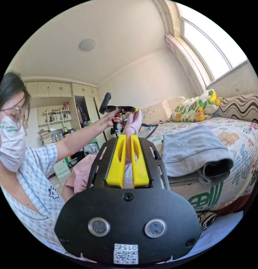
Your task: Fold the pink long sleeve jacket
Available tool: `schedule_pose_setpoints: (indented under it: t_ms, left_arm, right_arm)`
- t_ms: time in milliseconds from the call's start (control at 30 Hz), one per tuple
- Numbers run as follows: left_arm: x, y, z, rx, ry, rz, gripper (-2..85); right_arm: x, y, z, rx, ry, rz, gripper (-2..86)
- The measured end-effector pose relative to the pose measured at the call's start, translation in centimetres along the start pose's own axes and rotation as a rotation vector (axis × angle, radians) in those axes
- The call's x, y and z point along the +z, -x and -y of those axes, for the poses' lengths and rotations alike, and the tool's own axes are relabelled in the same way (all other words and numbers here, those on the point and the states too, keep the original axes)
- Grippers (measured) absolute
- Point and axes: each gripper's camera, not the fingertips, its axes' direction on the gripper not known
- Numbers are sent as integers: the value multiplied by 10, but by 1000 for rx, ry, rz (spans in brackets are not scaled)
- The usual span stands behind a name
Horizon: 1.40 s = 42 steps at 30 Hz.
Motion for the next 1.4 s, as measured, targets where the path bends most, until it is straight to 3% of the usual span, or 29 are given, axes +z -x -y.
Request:
schedule_pose_setpoints:
  t_ms: [200, 367, 533, 700, 833, 933, 1067, 1300, 1400]
  left_arm:
    - [-97, 69, -104, -90, -133, -134, 12]
    - [-201, 143, -239, -230, -248, -208, 12]
    - [-269, 193, -391, -361, -270, -135, 14]
    - [-290, 231, -528, -515, -198, -59, 26]
    - [-304, 233, -574, -552, -268, -113, 53]
    - [-319, 231, -596, -630, -353, -175, 122]
    - [-282, 210, -584, -609, -153, -166, 164]
    - [-281, 198, -606, -715, -94, -50, 136]
    - [-255, 181, -606, -691, -13, -163, 128]
  right_arm:
    - [-5, 78, -35, -172, 45, 100, 35]
    - [27, 158, -94, -215, 124, 450, 36]
    - [105, 257, -193, -292, 355, 695, 36]
    - [155, 319, -296, -395, 524, 699, 37]
    - [165, 327, -347, -408, 566, 668, 37]
    - [165, 322, -372, -413, 564, 655, 38]
    - [170, 318, -405, -431, 575, 642, 39]
    - [168, 301, -446, -408, 556, 643, 40]
    - [174, 298, -468, -434, 564, 622, 40]
